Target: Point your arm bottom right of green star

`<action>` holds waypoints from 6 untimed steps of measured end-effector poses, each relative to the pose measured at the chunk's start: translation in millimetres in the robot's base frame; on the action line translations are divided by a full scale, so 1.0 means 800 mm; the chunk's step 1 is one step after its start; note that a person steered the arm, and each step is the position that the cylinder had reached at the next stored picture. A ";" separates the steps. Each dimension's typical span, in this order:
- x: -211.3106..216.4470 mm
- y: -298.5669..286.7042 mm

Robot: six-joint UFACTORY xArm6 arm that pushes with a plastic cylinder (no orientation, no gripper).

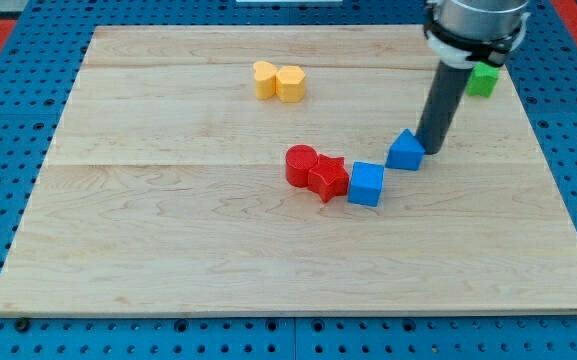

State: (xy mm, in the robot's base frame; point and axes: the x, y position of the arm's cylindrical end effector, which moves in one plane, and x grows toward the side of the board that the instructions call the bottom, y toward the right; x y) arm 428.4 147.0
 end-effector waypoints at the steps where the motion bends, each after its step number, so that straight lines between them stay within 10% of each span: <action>1: 0.021 -0.041; 3: 0.011 -0.047; 6: -0.072 0.191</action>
